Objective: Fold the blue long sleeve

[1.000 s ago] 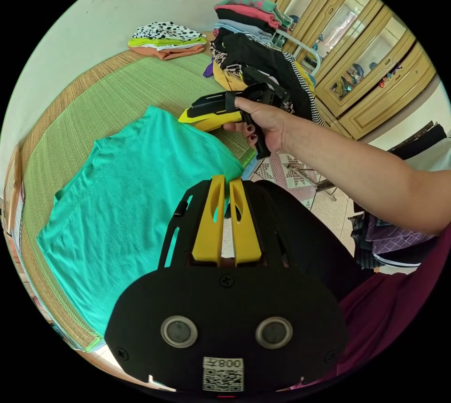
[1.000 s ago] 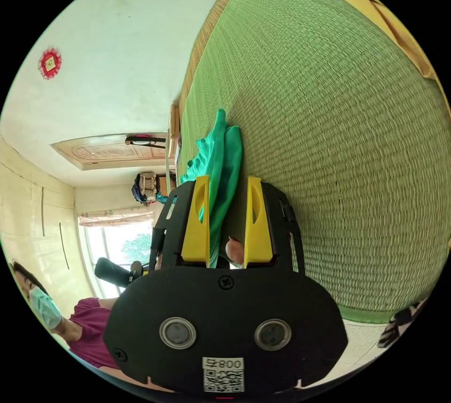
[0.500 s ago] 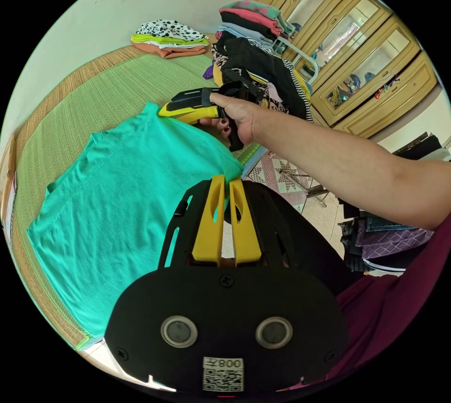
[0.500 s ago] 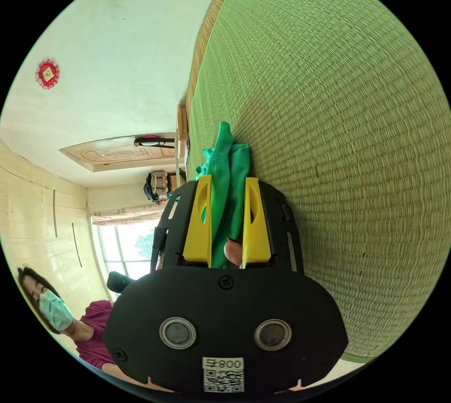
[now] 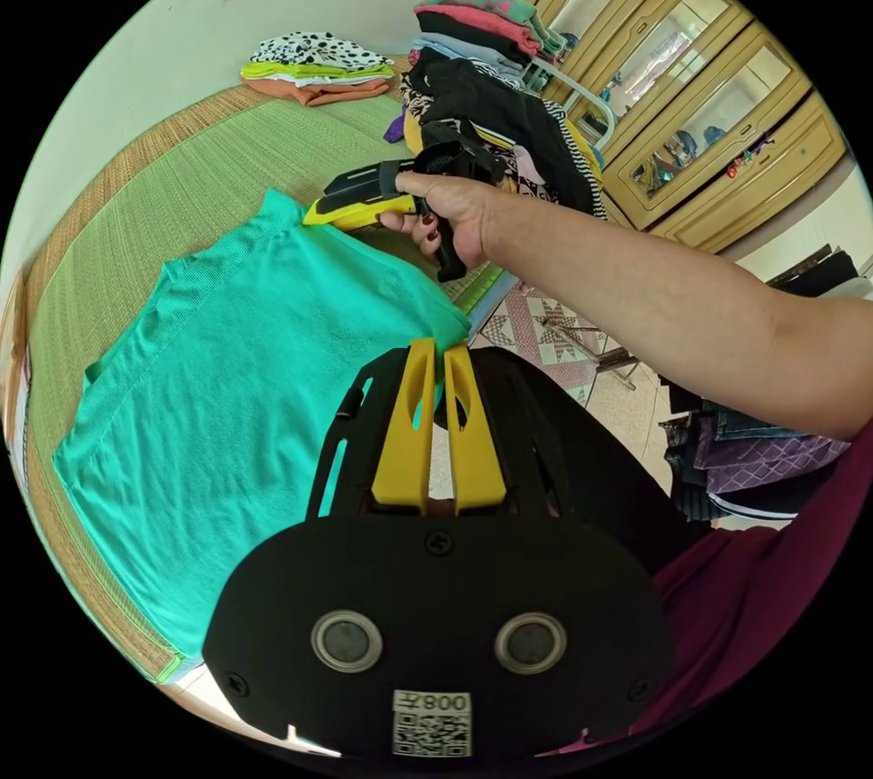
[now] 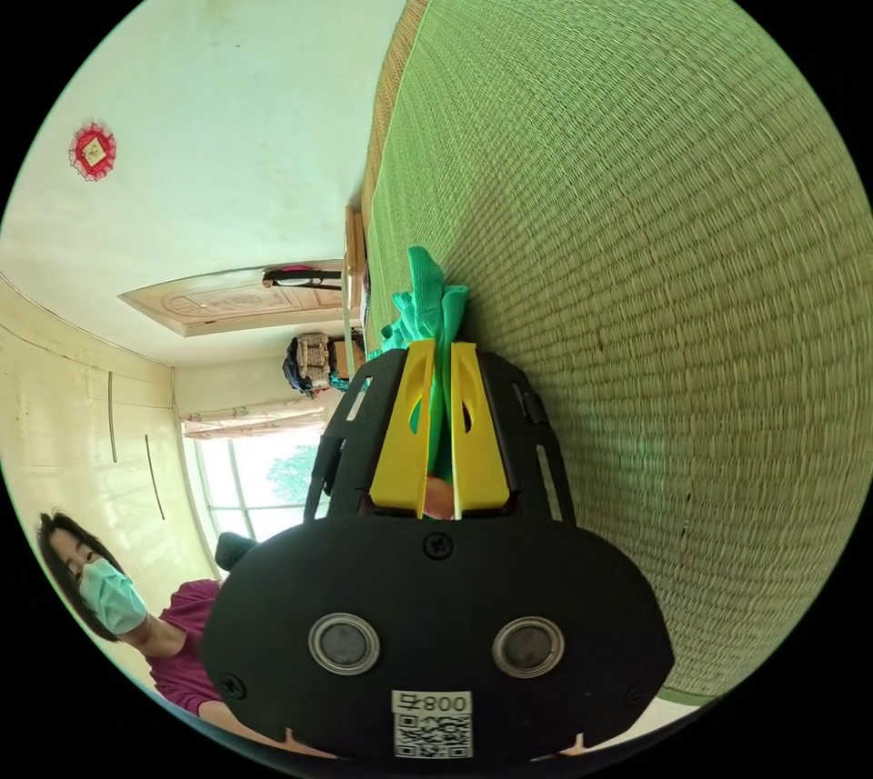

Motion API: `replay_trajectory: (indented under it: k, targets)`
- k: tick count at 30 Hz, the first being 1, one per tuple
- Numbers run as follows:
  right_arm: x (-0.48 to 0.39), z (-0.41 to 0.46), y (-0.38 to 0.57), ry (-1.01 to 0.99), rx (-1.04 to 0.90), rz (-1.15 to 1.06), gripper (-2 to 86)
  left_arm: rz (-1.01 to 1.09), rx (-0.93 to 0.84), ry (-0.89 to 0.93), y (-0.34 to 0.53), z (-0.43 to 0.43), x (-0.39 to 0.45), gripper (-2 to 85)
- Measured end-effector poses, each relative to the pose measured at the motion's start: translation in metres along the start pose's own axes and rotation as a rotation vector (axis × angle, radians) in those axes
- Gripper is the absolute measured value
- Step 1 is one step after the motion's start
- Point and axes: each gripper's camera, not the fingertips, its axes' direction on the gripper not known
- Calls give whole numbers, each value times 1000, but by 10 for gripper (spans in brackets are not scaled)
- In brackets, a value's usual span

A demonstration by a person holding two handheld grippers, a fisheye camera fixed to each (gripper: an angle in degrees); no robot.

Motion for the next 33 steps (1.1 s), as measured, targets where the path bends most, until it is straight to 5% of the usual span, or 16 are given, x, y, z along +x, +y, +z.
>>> replay_trajectory:
  k: [15, 33]
  targets:
    - [-6, 15, -14, -43, -32, -15, 114, 30, -19, -12, 7, -17, -1, 12]
    - [-24, 42, -9, 65, -6, 10, 14, 29, 3, 24, 55, -81, -18, 11]
